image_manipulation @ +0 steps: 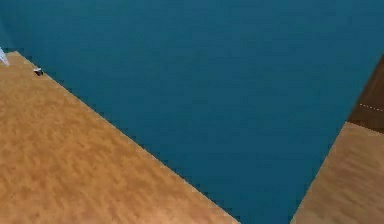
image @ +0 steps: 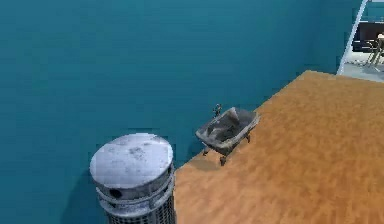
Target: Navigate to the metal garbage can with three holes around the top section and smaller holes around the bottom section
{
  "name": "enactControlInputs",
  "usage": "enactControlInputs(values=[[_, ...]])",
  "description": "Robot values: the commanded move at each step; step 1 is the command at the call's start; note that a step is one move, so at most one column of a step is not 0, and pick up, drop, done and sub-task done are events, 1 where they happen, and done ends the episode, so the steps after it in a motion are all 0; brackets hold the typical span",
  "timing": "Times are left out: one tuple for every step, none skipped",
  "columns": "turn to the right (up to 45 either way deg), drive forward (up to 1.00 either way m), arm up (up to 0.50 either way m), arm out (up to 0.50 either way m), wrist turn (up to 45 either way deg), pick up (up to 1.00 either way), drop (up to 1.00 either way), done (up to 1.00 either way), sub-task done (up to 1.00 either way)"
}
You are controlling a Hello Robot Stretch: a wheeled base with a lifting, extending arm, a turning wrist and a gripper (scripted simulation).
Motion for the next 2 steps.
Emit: enactControlInputs(values=[[-18.0, 0.0, 0.0, 0.0, 0.0, 0.0, 0.0, 0.0, 0.0], [0.0, 0.0, 0.0, 0.0, 0.0, 0.0, 0.0, 1.0, 0.0]])
